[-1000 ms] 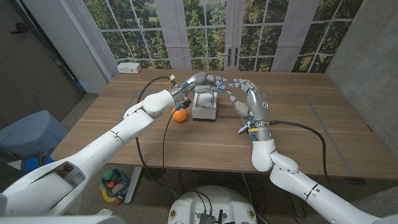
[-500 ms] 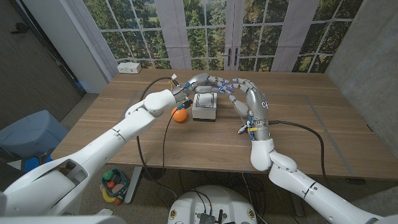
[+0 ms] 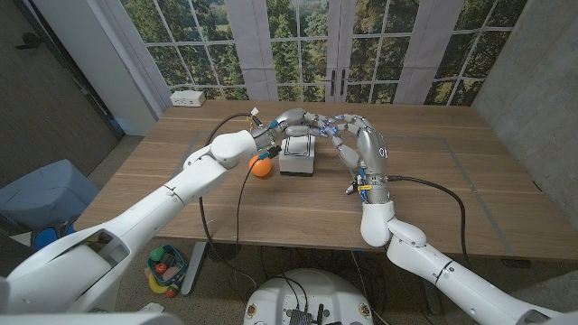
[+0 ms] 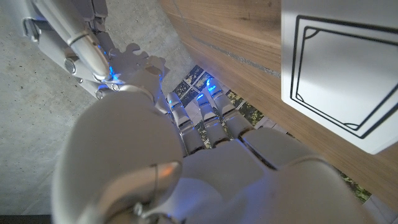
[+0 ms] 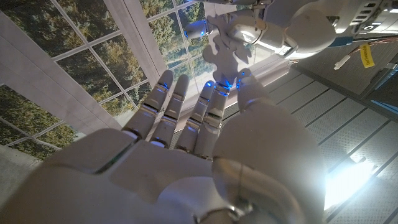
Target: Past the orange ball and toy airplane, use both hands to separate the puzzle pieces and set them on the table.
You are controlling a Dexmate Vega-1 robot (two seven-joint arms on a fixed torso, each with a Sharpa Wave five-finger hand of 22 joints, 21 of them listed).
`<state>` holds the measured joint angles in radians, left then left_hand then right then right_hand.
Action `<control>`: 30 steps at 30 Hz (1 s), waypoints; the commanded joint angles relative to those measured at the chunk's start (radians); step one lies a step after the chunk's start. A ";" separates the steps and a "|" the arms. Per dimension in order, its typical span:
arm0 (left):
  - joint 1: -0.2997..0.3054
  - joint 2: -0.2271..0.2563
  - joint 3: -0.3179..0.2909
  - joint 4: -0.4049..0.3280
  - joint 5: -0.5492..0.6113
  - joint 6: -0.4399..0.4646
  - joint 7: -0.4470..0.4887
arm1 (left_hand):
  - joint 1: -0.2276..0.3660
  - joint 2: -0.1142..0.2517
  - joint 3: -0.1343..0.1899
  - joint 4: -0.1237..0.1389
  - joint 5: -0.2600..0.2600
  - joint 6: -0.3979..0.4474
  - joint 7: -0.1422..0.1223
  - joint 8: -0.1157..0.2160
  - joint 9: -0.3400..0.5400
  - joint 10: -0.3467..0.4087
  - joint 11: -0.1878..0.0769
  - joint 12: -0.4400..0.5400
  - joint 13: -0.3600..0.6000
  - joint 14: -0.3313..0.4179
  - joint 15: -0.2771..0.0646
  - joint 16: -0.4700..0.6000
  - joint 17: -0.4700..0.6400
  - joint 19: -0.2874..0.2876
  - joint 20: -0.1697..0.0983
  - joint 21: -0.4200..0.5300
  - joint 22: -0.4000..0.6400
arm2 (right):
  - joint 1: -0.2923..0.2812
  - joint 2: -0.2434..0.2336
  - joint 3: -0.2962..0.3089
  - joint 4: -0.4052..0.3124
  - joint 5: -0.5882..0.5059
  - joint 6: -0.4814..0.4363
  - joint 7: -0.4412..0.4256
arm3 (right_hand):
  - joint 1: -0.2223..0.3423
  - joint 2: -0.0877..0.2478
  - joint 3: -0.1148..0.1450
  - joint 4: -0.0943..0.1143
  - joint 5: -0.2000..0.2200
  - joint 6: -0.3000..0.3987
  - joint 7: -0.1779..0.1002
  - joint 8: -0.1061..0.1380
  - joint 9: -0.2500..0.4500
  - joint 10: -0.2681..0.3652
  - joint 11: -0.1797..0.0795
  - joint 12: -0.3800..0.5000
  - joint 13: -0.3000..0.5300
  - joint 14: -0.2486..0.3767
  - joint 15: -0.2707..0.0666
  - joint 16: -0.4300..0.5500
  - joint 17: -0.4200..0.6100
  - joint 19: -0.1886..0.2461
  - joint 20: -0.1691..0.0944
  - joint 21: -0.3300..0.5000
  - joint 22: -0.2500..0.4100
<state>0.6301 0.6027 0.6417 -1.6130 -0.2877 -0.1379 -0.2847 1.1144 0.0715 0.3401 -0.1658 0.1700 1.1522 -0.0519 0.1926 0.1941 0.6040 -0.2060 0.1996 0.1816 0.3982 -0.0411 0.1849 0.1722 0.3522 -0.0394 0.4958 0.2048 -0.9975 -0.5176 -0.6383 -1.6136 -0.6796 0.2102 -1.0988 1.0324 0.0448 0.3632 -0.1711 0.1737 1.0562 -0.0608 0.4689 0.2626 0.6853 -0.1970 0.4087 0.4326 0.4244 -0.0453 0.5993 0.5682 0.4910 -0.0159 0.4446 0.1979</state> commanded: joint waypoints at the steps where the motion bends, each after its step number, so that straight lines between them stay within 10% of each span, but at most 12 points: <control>1: -0.006 -0.009 0.007 0.010 -0.018 -0.007 -0.017 | 0.013 0.004 -0.006 -0.002 0.001 0.003 0.008 0.003 0.001 0.000 0.007 -0.002 0.002 -0.004 -0.141 0.001 0.003 -0.001 0.001 0.005 0.001 | -0.018 0.067 0.055 0.048 -0.058 0.066 -0.018 | 0.027 0.016 0.008 -0.005 0.005 0.006 0.002 0.014 0.009 0.037 -0.004 0.021 0.015 0.026 -0.179 0.014 0.012 0.004 -0.015 0.012 0.005; 30: 0.094 -0.011 -0.047 -0.059 0.043 -0.022 0.199 | 0.030 0.008 -0.019 -0.006 0.004 0.012 0.024 0.001 -0.001 0.065 0.000 0.019 0.004 0.043 -0.159 0.018 0.003 0.016 -0.008 0.022 0.000 | -0.115 0.301 0.323 0.118 -0.315 0.273 -0.018 | 0.096 0.010 0.001 -0.006 0.004 0.038 0.031 0.046 0.012 0.112 -0.007 0.072 0.065 0.058 -0.186 0.021 0.041 0.036 -0.059 0.046 0.009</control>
<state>0.6883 0.5942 0.6128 -1.6470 -0.2649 -0.1505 -0.1542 1.1431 0.0869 0.3267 -0.1687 0.1700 1.1596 -0.0370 0.1885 0.1888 0.6590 -0.2070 0.2130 0.1842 0.4307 -0.0447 0.1966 0.1724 0.3560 -0.0432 0.5114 0.2048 -1.0811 -0.3131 -0.4172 -1.5237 -0.8886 0.4019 -1.1166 1.1112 0.0582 0.3672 -0.1752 0.1699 1.0800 -0.0293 0.5092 0.2723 0.7810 -0.1967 0.4713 0.4915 0.4739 -0.0483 0.6147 0.6052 0.5147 -0.0501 0.4848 0.2025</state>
